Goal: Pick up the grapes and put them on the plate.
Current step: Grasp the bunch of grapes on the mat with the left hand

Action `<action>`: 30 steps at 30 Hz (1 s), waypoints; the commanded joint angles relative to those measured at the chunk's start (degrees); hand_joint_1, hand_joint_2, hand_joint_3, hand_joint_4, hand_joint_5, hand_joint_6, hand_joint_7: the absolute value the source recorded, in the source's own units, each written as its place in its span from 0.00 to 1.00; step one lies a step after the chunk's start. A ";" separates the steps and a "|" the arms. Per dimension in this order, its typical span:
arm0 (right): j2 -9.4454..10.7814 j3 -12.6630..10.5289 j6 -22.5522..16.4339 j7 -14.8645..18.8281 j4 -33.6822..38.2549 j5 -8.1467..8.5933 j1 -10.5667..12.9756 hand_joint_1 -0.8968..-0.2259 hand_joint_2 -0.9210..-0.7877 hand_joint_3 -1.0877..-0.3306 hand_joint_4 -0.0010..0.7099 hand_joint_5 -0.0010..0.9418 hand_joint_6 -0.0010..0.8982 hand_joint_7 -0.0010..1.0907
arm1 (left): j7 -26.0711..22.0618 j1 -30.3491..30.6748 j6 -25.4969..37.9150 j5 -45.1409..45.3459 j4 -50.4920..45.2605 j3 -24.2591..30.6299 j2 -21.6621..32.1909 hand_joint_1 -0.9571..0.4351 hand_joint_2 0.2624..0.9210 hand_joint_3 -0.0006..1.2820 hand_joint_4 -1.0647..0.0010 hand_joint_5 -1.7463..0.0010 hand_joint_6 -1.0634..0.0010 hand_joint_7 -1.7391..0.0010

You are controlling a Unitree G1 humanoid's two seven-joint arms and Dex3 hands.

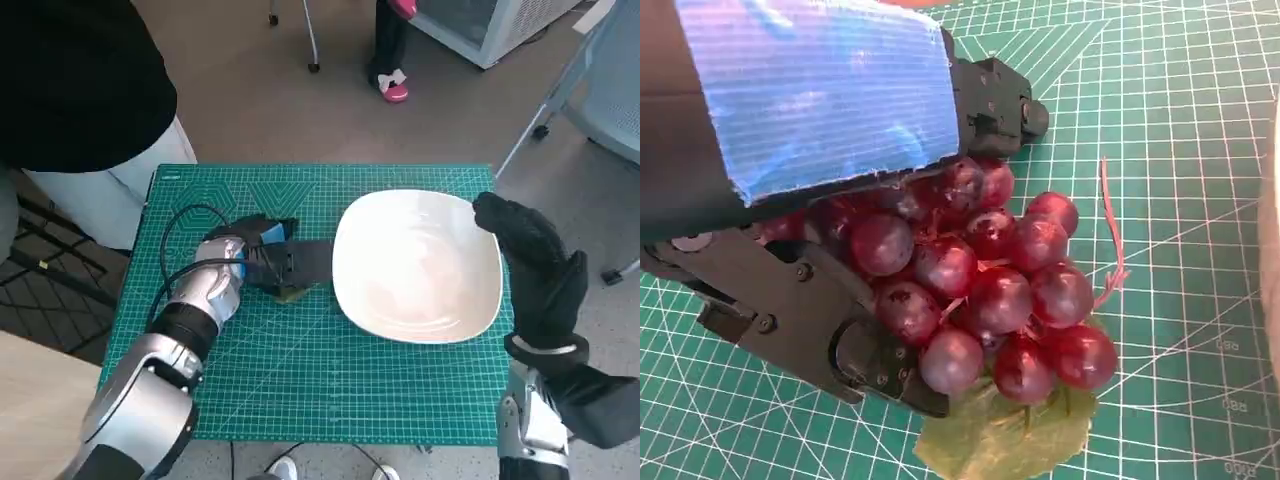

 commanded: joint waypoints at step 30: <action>-0.19 0.17 1.55 0.12 -0.58 -0.12 1.14 0.44 0.00 0.31 0.56 0.00 0.22 0.14 | 4.77 0.57 -0.90 1.69 2.20 -3.70 -0.15 0.94 1.00 0.25 0.61 0.13 0.27 0.93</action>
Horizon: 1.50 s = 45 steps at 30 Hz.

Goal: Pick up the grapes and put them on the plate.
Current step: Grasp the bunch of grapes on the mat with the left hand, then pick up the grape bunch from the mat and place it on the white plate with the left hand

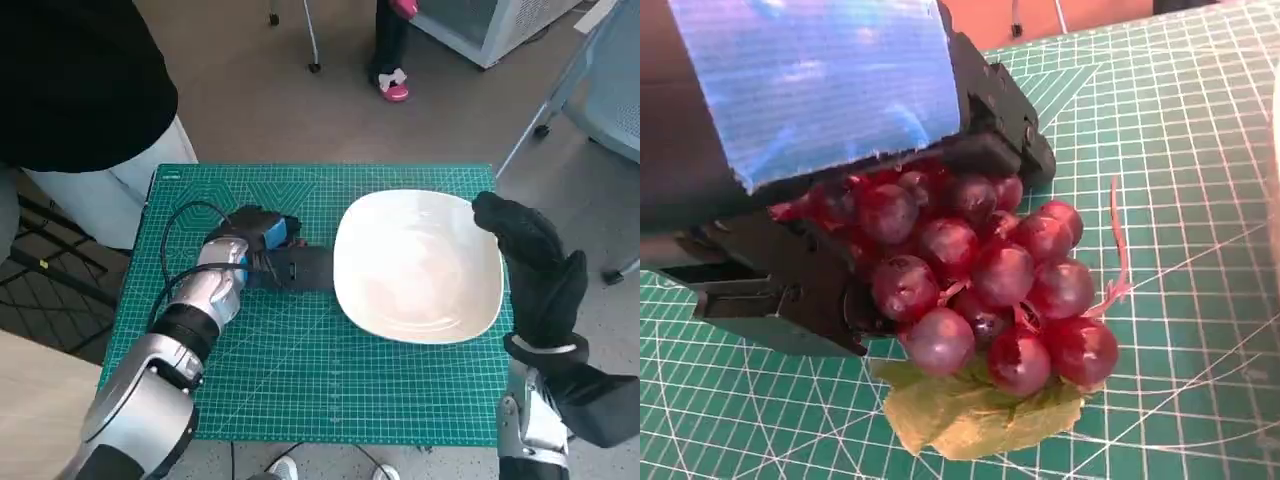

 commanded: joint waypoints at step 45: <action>-0.52 0.50 0.88 0.31 0.23 -0.81 0.66 0.43 0.00 0.31 0.55 0.00 0.21 0.14 | -3.13 -0.42 -1.45 -1.30 -11.51 1.68 4.51 0.94 1.00 0.17 0.52 0.20 0.23 0.94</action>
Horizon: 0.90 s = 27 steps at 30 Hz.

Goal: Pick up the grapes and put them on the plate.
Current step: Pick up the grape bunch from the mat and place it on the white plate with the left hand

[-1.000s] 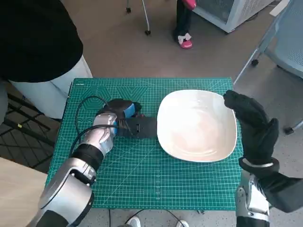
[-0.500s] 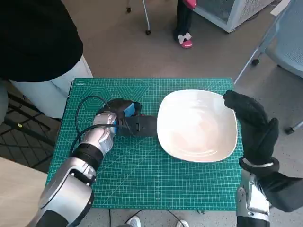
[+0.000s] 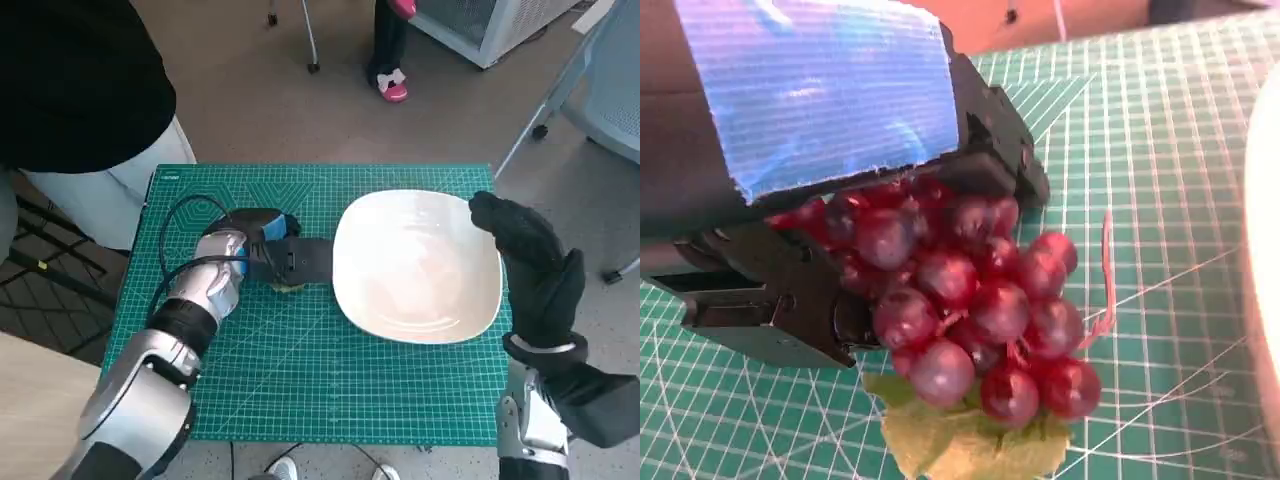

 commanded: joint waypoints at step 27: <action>-0.29 -0.13 -0.21 -0.05 1.68 -0.80 0.28 0.43 0.00 0.31 0.56 0.00 0.21 0.15 | -3.48 10.75 4.23 1.47 -42.28 6.88 11.88 0.94 1.00 0.21 0.56 0.17 0.17 0.96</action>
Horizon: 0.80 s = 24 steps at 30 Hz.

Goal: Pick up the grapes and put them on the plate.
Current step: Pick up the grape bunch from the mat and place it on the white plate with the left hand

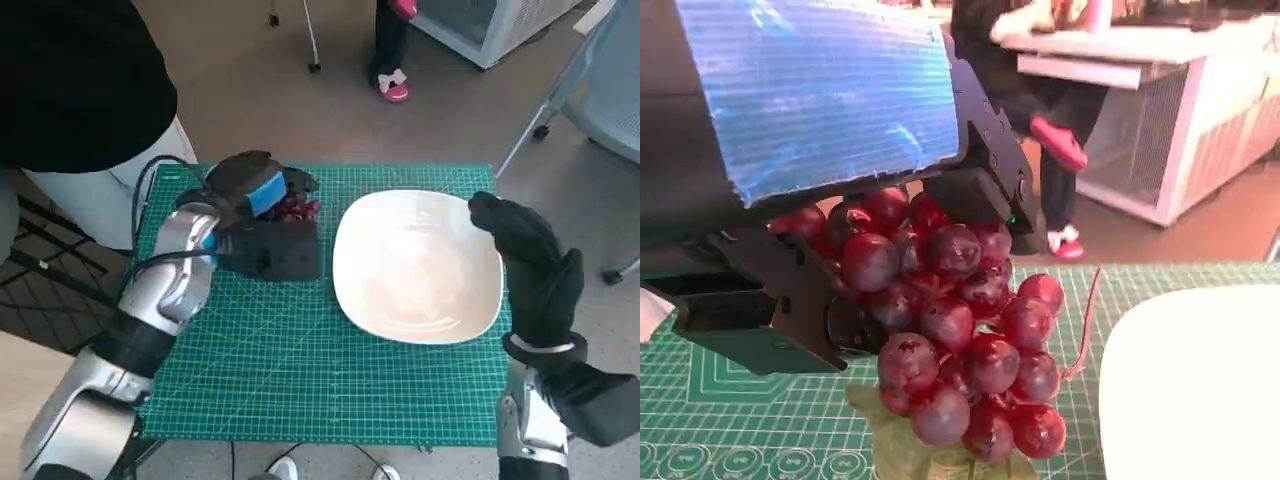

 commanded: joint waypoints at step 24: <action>-0.36 -0.64 0.13 0.31 -0.13 0.21 1.68 0.43 0.00 0.32 0.56 0.00 0.21 0.15 | -9.96 -1.56 5.22 1.49 -16.67 -0.78 -5.87 0.94 1.00 0.19 0.54 0.17 0.16 0.97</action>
